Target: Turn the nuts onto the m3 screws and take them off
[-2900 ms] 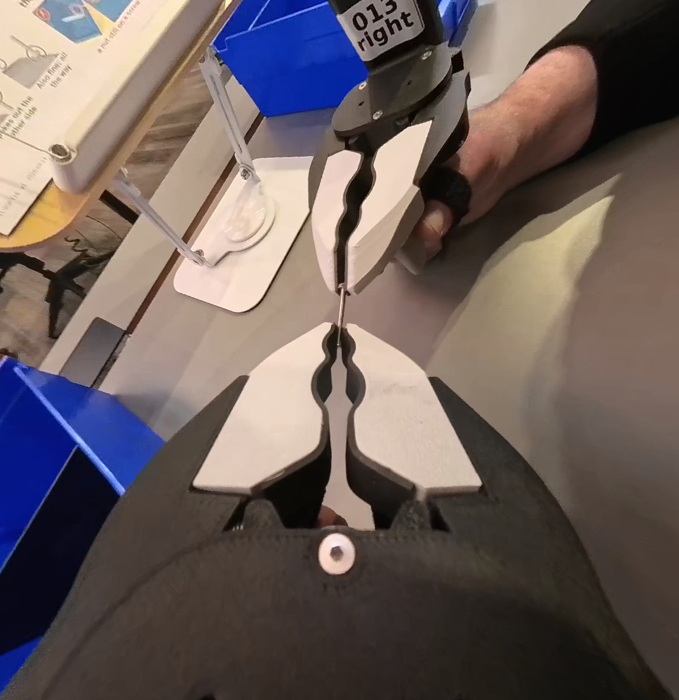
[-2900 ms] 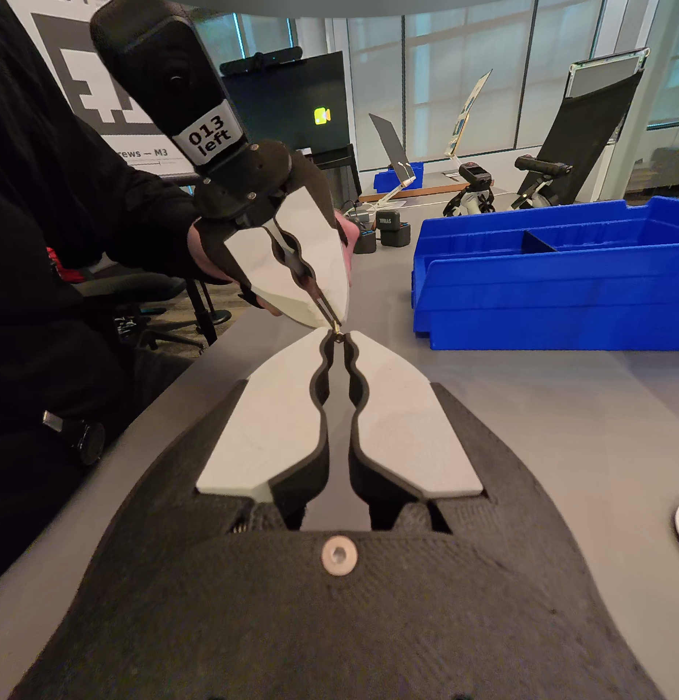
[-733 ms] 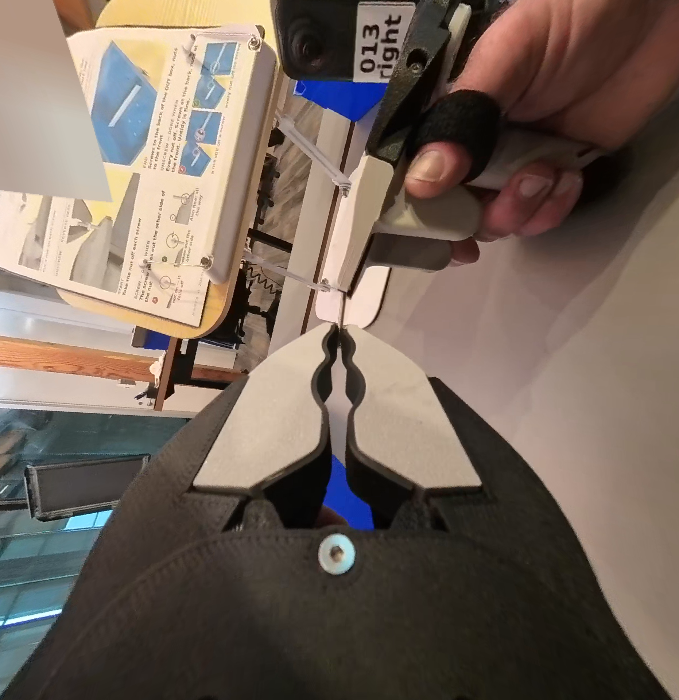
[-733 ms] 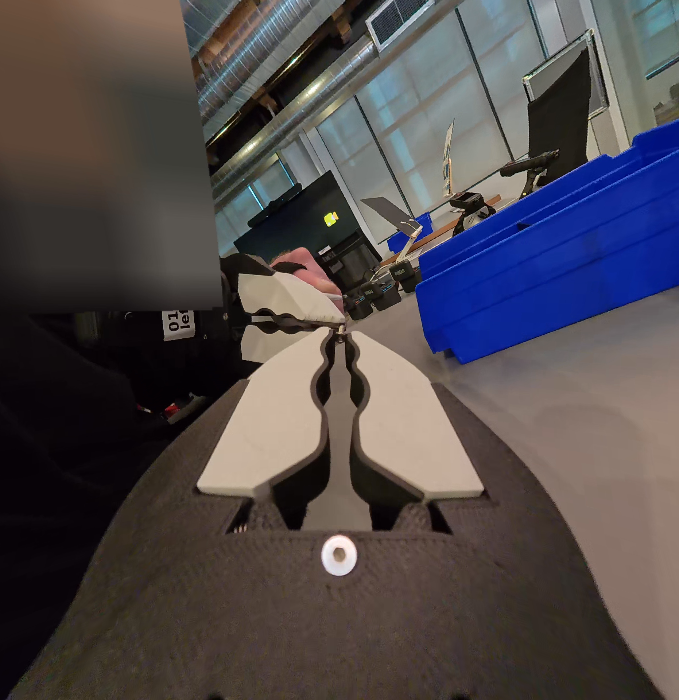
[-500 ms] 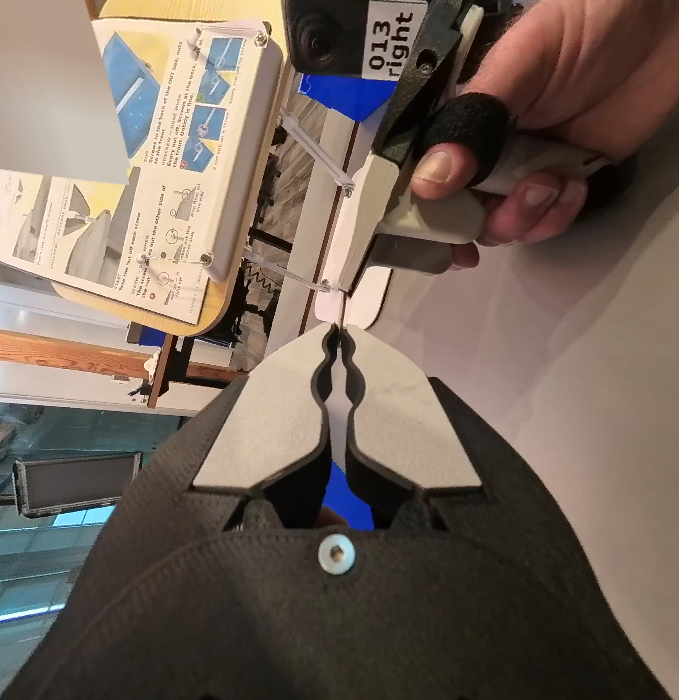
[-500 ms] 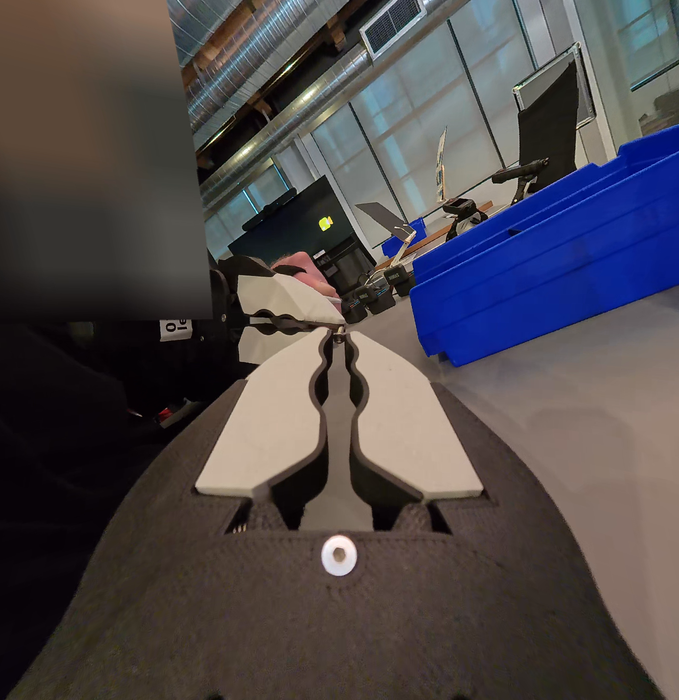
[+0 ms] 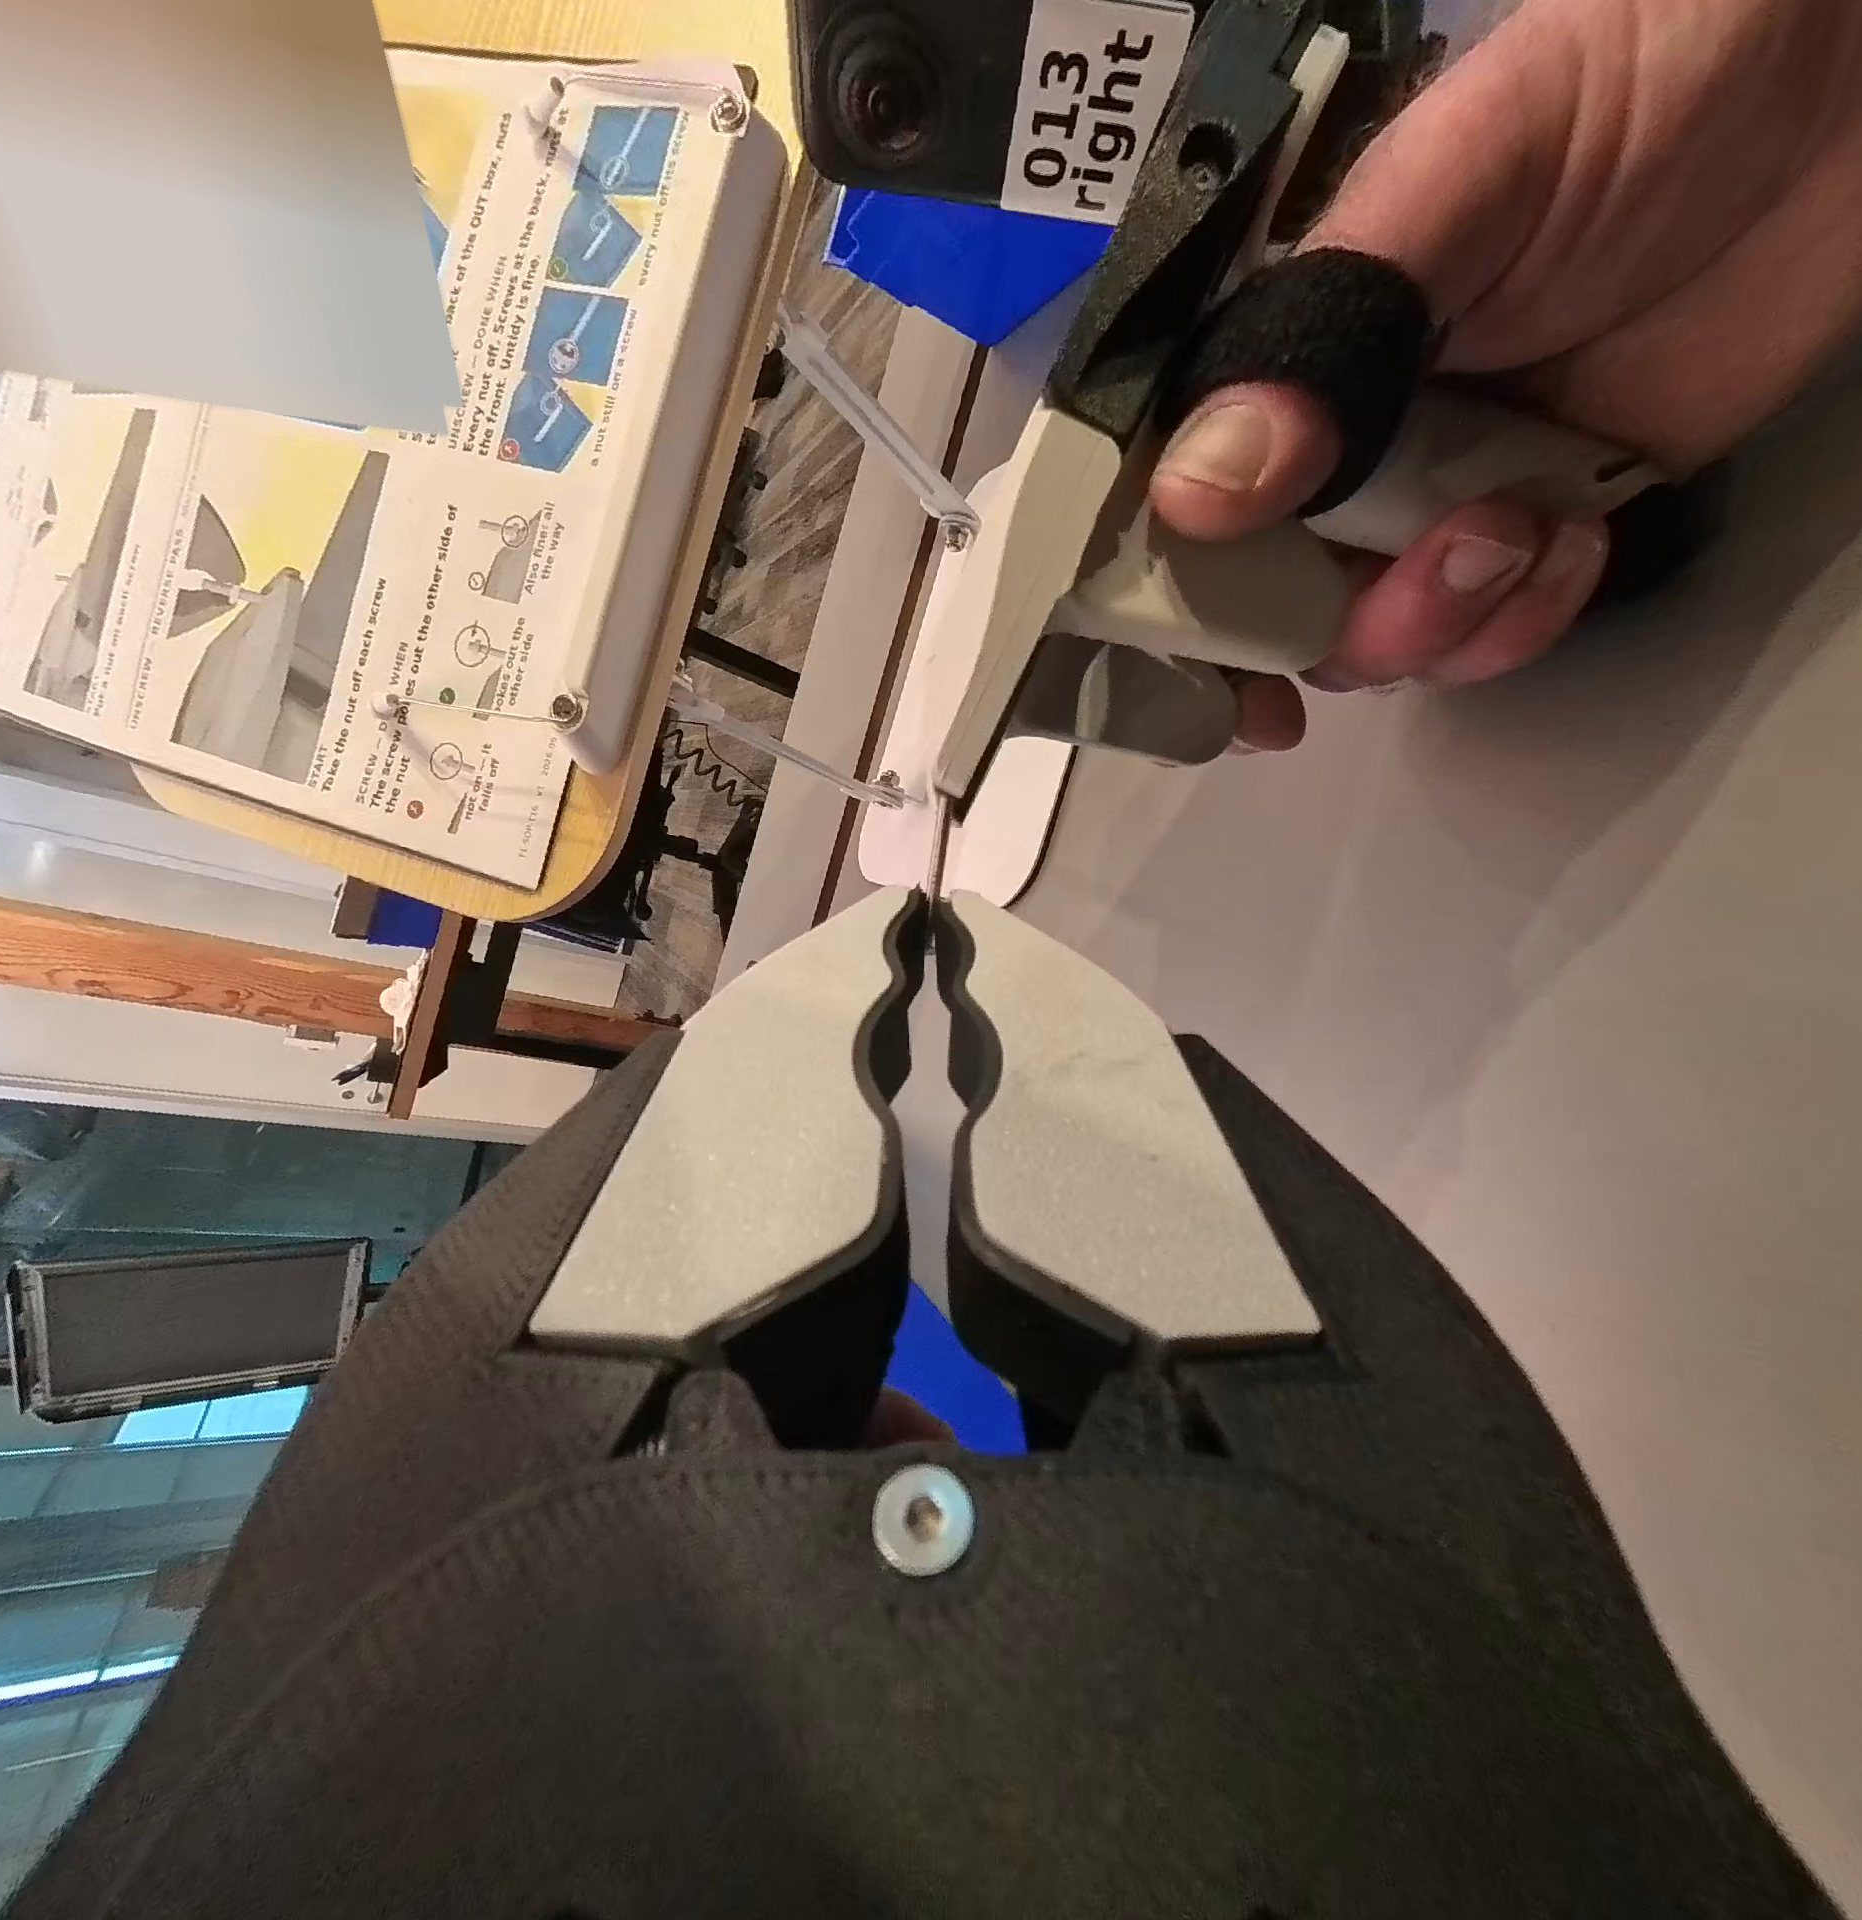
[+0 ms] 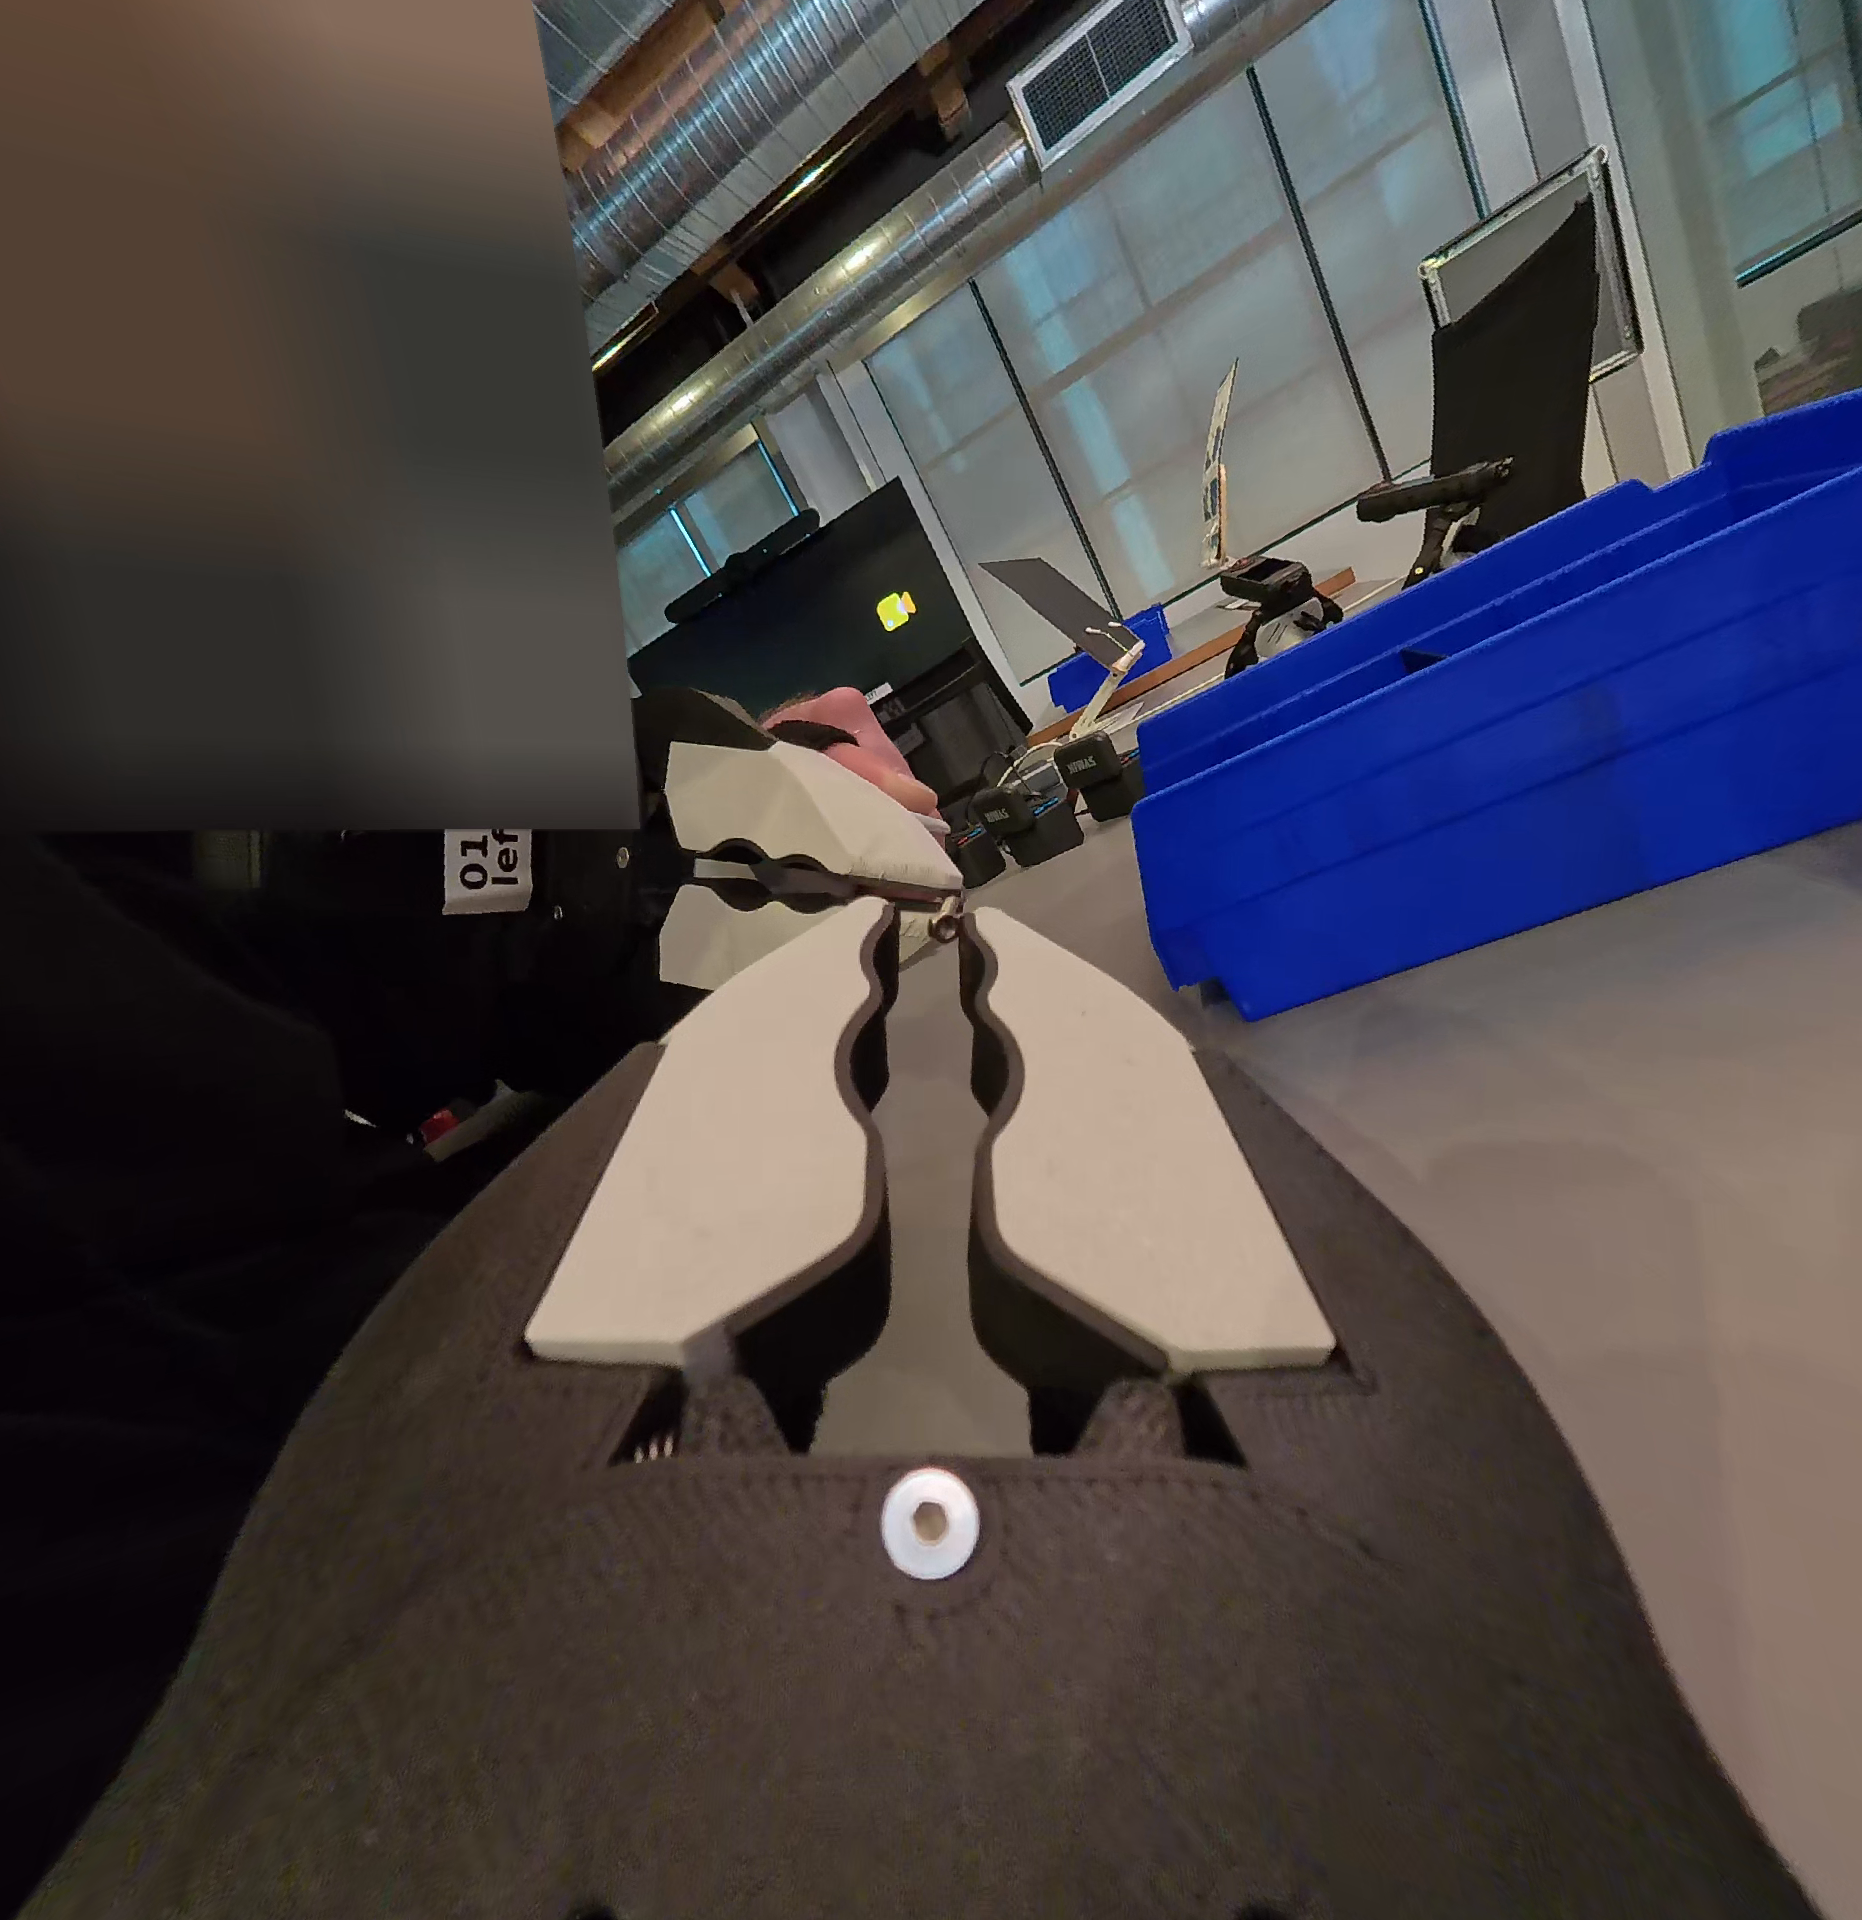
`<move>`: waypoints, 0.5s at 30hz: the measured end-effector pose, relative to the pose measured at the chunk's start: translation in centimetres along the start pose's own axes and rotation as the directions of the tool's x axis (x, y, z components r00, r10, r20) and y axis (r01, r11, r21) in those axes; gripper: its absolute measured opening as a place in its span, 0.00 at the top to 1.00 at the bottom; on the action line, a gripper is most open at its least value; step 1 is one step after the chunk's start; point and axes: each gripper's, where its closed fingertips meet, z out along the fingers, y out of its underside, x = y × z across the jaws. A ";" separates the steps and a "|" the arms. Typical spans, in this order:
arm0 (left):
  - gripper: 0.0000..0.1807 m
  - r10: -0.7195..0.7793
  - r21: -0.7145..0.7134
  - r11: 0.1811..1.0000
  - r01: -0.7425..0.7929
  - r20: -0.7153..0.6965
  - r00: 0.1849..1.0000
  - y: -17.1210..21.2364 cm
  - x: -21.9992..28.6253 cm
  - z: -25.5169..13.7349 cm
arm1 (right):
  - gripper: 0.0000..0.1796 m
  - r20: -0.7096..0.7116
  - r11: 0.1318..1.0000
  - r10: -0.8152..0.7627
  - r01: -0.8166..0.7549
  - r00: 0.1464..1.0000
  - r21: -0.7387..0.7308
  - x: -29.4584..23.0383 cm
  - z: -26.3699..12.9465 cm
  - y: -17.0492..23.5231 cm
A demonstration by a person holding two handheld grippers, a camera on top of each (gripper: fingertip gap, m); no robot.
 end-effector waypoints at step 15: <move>1.00 -0.021 0.008 1.000 0.021 -0.010 1.000 -0.1 -0.1 0.0 | 0.97 -0.014 0.999 -0.035 0.035 0.999 -0.006 0.0 0.0 0.0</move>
